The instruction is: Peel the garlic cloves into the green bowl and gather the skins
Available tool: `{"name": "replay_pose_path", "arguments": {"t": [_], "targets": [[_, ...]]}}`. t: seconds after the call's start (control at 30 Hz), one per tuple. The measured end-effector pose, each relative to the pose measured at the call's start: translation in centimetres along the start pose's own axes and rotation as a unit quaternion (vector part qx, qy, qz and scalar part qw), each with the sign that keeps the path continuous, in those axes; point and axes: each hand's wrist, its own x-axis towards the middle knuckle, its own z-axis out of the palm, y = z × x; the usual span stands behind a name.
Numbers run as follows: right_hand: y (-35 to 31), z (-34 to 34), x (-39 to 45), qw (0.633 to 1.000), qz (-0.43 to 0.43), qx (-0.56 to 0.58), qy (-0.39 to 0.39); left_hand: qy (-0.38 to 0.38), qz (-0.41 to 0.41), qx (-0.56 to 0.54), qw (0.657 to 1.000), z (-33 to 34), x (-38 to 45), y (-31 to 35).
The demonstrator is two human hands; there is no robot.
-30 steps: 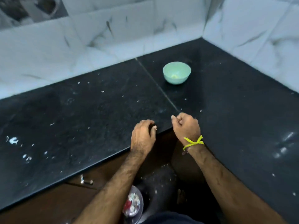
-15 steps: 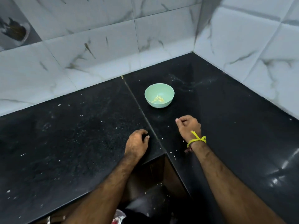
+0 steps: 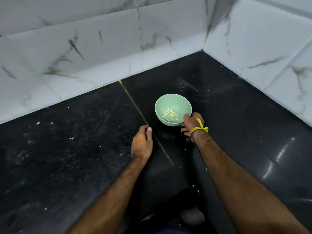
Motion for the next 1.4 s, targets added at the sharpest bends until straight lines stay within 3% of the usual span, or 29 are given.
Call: {"name": "replay_pose_path", "arguments": {"t": [0.2,0.37,0.6,1.07,1.4], "targets": [[1.7,-2.4,-1.2,0.986,-0.042,-0.147,0.062,0.006,0.022,-0.038,0.999,1.7,1.4,0.9],[4.4,-5.9,-3.2,0.977,-0.060,-0.189,0.081,-0.009,0.078,-0.040,0.996,4.4,1.2,2.4],[6.1,-8.2,-2.8,0.983,-0.075,-0.135,0.104,-0.029,0.184,0.001,0.983,6.6,0.9,1.8],[6.8,-8.6,0.2,0.989,-0.095,-0.108,0.038,-0.032,0.180,0.025,0.983,6.9,1.2,1.6],[6.3,-8.2,0.1,0.991,-0.069,-0.108,0.042,-0.043,0.183,0.012,0.982,7.1,1.4,1.1]]}}
